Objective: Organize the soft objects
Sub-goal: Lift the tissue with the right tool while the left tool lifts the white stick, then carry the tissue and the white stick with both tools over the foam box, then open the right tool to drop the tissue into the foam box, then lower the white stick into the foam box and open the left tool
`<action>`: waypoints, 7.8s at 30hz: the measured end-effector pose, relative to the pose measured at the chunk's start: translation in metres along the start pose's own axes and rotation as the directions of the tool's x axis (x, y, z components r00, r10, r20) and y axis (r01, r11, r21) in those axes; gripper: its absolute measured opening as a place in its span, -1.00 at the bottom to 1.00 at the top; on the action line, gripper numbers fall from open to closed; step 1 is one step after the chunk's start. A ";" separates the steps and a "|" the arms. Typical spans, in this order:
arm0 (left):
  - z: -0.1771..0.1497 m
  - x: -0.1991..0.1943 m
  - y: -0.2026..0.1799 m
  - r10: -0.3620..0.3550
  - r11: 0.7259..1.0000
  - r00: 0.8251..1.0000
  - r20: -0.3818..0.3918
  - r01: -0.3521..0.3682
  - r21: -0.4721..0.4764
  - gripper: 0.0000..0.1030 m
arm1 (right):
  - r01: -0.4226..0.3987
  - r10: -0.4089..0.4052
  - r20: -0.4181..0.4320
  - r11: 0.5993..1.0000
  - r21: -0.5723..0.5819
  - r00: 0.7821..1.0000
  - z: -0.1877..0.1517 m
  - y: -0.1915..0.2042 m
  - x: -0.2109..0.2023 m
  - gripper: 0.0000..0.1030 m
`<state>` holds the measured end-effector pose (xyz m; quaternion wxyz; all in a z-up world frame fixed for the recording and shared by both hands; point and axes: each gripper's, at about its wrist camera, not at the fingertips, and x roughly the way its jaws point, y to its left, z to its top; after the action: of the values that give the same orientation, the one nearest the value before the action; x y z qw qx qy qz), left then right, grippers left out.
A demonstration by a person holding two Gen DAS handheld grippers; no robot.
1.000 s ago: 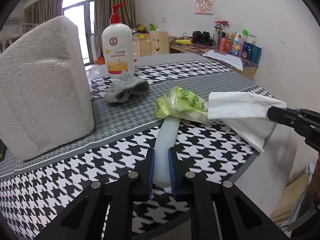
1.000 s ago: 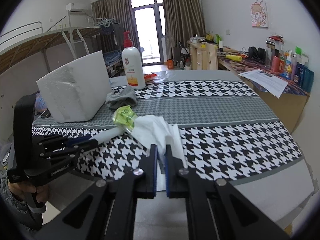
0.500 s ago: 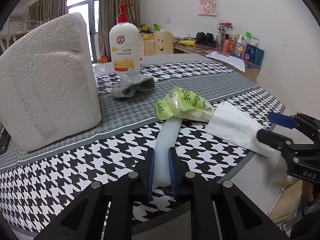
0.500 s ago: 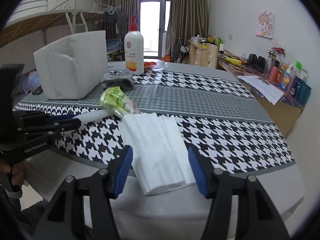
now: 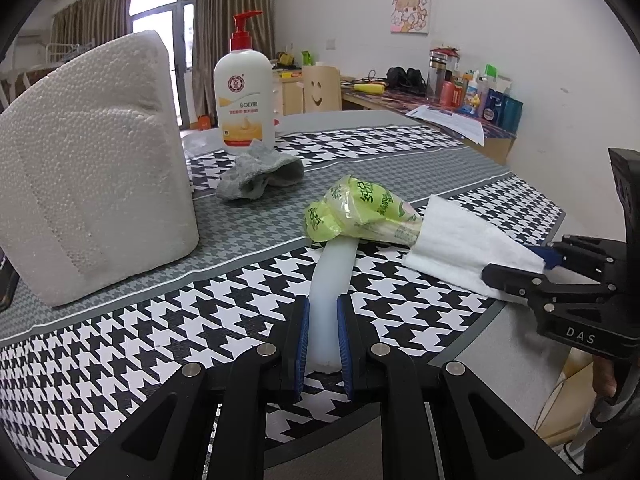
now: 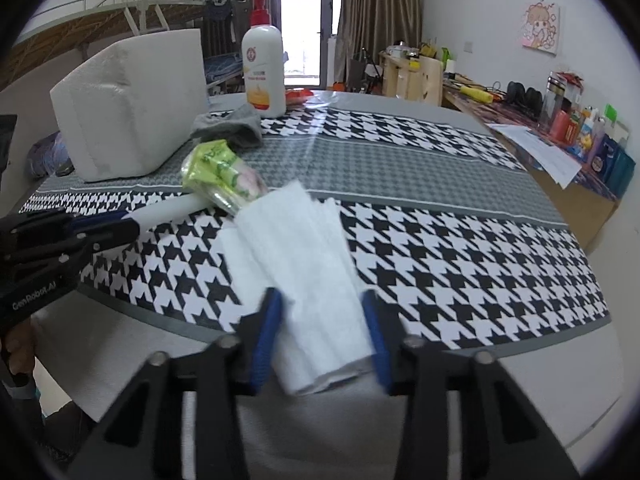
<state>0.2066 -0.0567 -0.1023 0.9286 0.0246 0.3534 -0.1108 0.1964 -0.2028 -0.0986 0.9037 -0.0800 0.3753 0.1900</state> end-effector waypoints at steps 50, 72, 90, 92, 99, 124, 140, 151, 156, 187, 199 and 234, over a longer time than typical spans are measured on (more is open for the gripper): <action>0.034 -0.135 0.018 0.133 0.991 0.926 0.352 -0.119 -0.061 -0.74 | -0.091 0.039 0.340 0.986 0.139 0.939 0.037 0.015 -0.097 -0.82; 0.014 -0.179 0.060 0.291 0.955 0.875 0.387 -0.245 -0.165 -0.73 | -0.192 0.185 0.361 0.981 -0.018 0.914 0.066 0.083 -0.093 -0.82; -0.009 -0.205 0.084 0.366 0.926 0.848 0.383 -0.293 -0.237 -0.73 | -0.238 0.265 0.361 0.964 -0.117 0.894 0.068 0.130 -0.101 -0.82; -0.012 -0.206 0.084 0.367 0.926 0.847 0.384 -0.294 -0.238 -0.73 | -0.236 0.264 0.360 0.964 -0.121 0.895 0.067 0.133 -0.102 -0.82; -0.016 -0.209 0.084 0.367 0.926 0.845 0.389 -0.292 -0.240 -0.73 | -0.230 0.264 0.357 0.964 -0.134 0.896 0.068 0.139 -0.101 -0.82; 0.049 -0.204 0.123 0.282 0.958 0.879 0.384 -0.235 -0.166 -0.73 | -0.181 0.192 0.377 0.981 -0.065 0.906 0.134 0.144 -0.098 -0.82; 0.069 -0.189 0.126 0.308 0.947 0.878 0.367 -0.245 -0.210 -0.73 | -0.219 0.243 0.370 0.970 -0.106 0.897 0.154 0.135 -0.082 -0.82; 0.085 -0.181 0.142 0.312 0.947 0.871 0.380 -0.253 -0.198 -0.73 | -0.215 0.240 0.363 0.971 -0.108 0.900 0.178 0.141 -0.066 -0.82; 0.092 -0.170 0.152 0.310 0.947 0.875 0.372 -0.251 -0.199 -0.73 | -0.217 0.236 0.344 0.972 -0.093 0.909 0.188 0.141 -0.051 -0.82; 0.097 -0.149 0.204 0.340 0.934 0.885 0.319 -0.280 -0.220 -0.72 | -0.206 0.228 0.259 0.972 -0.109 0.938 0.226 0.176 -0.001 -0.82; 0.093 -0.153 0.213 0.376 0.919 0.872 0.315 -0.308 -0.246 -0.72 | -0.201 0.224 0.248 0.973 -0.116 0.942 0.233 0.189 0.009 -0.82; 0.101 -0.141 0.202 0.332 0.937 0.885 0.326 -0.271 -0.221 -0.71 | -0.160 0.180 0.325 0.983 -0.089 0.928 0.220 0.164 -0.014 0.81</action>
<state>0.2149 0.1544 0.0603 0.9818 -0.0201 0.1781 0.0631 0.2638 0.0060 0.0664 0.9311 -0.0418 0.2174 0.2898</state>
